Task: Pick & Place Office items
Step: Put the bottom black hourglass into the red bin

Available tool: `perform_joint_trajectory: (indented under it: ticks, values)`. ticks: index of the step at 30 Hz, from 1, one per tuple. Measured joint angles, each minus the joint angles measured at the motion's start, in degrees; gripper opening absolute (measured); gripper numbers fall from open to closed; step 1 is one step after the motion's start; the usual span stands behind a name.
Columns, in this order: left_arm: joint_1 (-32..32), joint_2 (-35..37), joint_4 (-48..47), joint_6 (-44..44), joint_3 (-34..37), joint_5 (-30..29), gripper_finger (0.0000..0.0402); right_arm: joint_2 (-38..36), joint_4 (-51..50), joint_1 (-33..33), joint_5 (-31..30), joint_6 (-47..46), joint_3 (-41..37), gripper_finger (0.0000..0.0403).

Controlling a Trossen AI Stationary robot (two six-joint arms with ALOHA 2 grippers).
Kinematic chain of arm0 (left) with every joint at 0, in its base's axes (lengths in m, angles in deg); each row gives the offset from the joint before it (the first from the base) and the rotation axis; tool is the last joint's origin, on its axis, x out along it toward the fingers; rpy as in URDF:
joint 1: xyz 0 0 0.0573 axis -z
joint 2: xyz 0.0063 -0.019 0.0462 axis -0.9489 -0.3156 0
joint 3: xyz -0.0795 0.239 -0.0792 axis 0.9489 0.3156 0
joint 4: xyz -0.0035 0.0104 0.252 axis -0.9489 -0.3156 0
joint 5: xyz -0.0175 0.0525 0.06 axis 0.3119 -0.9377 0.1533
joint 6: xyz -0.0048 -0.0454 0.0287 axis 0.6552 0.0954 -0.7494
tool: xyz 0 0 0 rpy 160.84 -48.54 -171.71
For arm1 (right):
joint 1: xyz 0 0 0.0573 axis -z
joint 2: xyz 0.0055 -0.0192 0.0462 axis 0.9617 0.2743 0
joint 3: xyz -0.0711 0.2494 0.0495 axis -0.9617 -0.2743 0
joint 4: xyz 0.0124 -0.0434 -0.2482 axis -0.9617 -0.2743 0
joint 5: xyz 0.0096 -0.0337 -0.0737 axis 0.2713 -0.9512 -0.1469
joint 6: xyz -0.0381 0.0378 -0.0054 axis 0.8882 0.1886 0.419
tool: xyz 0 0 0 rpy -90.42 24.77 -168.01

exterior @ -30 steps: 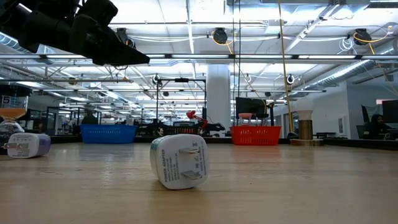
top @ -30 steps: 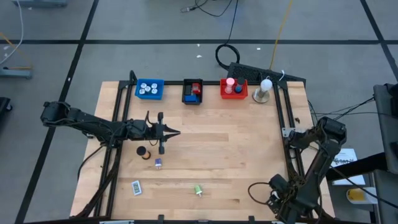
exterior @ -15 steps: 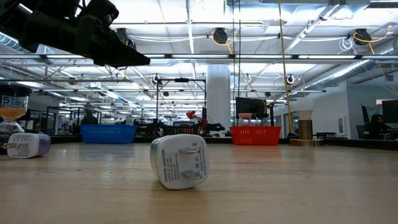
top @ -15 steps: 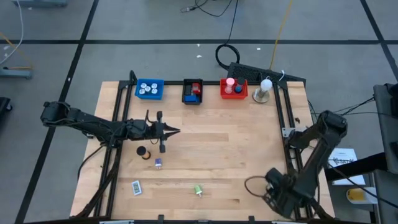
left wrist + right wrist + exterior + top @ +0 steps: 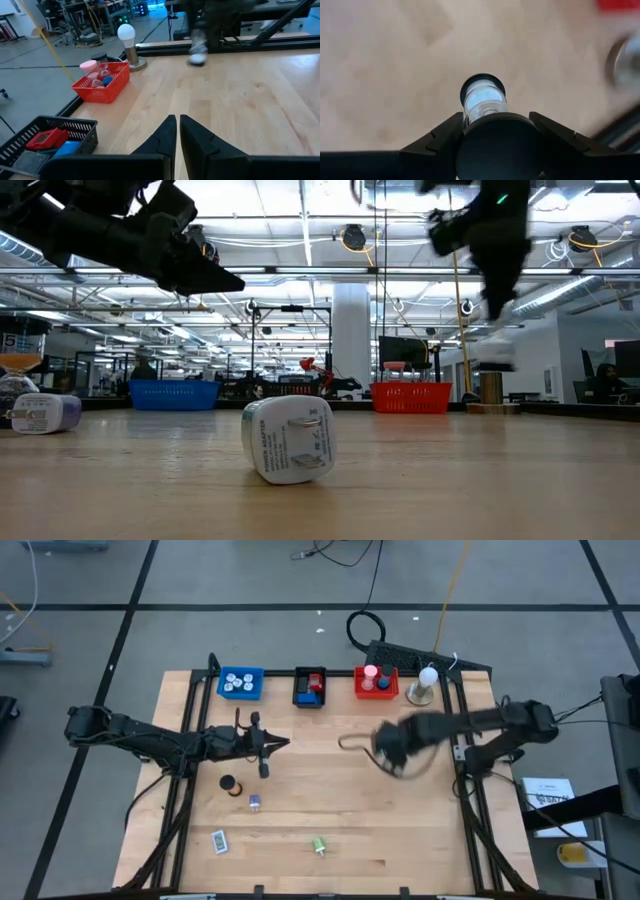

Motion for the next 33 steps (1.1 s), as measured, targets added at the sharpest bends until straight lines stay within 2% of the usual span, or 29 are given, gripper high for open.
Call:
perform_joint_trajectory:
  ticks: [5,10,19,33]
  values:
    - [-0.25,0.00,0.02,0.70,0.00,0.07,0.0031,2.90,10.74,13.89,1.98,20.24,-1.73,0.0198]
    - [-0.22,0.00,0.07,1.54,0.00,0.07,0.0031,7.43,13.57,20.98,3.21,30.04,-1.89,0.0202]
    - [-0.22,0.00,0.06,2.15,0.00,0.07,0.0031,12.35,15.35,22.96,3.47,35.13,-1.81,0.0205]
    - [-0.20,0.00,-0.09,2.98,0.00,0.07,0.0031,12.36,18.22,22.83,2.98,34.80,-1.95,0.0217]
